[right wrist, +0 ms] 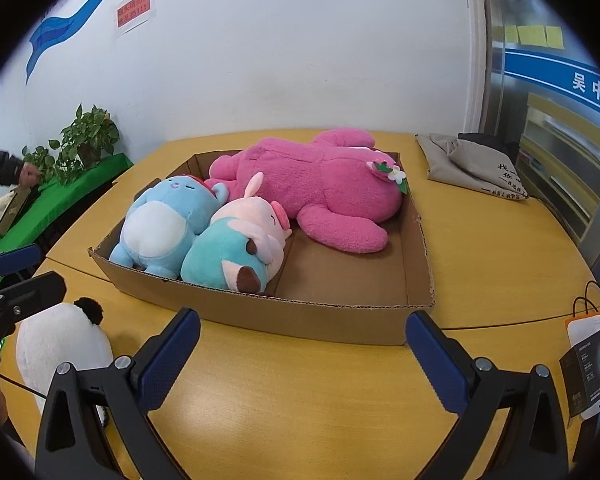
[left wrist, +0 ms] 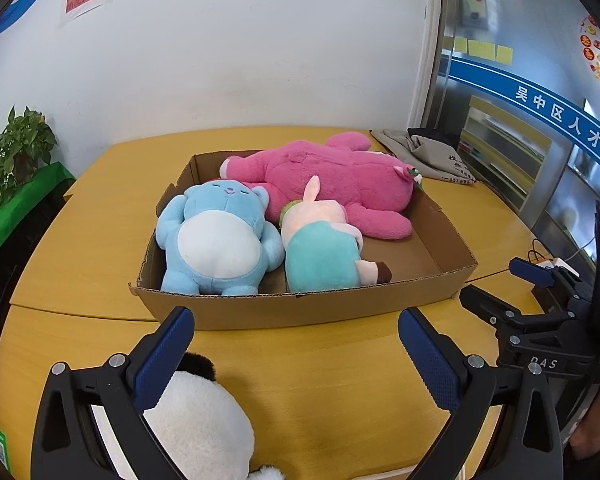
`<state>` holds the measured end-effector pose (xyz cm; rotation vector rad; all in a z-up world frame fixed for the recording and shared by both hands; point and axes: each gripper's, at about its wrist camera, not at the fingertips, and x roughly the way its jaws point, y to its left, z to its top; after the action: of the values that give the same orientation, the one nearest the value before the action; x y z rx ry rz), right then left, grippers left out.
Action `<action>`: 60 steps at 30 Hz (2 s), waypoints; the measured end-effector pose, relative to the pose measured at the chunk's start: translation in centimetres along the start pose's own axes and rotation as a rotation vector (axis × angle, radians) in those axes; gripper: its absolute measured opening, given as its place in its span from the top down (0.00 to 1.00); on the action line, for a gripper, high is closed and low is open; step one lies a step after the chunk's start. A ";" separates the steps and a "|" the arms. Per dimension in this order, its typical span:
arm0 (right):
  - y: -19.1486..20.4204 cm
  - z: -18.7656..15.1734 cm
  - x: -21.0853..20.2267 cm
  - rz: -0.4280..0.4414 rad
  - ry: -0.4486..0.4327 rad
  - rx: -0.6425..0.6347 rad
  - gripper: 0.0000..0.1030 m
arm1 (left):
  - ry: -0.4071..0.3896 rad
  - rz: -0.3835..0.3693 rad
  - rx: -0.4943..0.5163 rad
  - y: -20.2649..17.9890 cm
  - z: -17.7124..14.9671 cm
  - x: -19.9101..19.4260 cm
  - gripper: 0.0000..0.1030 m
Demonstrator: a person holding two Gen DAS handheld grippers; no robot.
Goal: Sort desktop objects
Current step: 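Open both grippers and withdraw them from the box, then move both grippers onto the white panda and close on it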
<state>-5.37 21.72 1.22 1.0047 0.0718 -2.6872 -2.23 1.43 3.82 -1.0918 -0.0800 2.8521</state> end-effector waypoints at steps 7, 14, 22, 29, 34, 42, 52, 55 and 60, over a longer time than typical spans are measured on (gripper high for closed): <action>1.2 0.2 0.3 -0.013 0.006 -0.036 0.00 | 0.002 -0.015 -0.003 0.2 0.2 0.7 0.00; 1.4 0.3 0.5 -0.013 0.010 -0.040 0.00 | 0.005 -0.017 0.001 0.1 0.1 1.0 0.00; 1.3 0.2 0.4 -0.008 0.014 -0.039 0.00 | 0.004 -0.026 0.010 -0.3 0.1 0.8 0.00; 0.9 0.1 0.1 -0.005 0.014 -0.028 0.00 | 0.007 -0.030 0.009 -0.4 -0.2 0.7 0.00; 0.7 0.2 -0.2 -0.003 0.010 -0.025 0.00 | 0.008 -0.031 0.009 -0.5 -0.3 0.6 0.00; 0.6 0.0 -0.2 -0.002 0.015 -0.026 0.00 | 0.009 -0.033 0.007 -0.5 -0.6 0.2 0.00; 1.1 -0.7 -0.2 0.028 0.030 -0.039 0.00 | 0.003 -0.060 -0.039 2.6 -3.0 -3.1 0.00; 2.1 -1.0 -0.7 0.094 0.035 -0.059 0.00 | 0.006 -0.081 -0.068 5.3 -4.6 -5.0 0.00; 5.9 -2.4 -1.3 0.302 0.080 -0.153 0.00 | 0.069 -0.095 -0.123 10.7 -8.1 -6.8 0.00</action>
<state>-1.28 16.68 0.54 0.9882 0.1288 -2.3313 7.57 -9.70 1.42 -1.1746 -0.2980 2.7545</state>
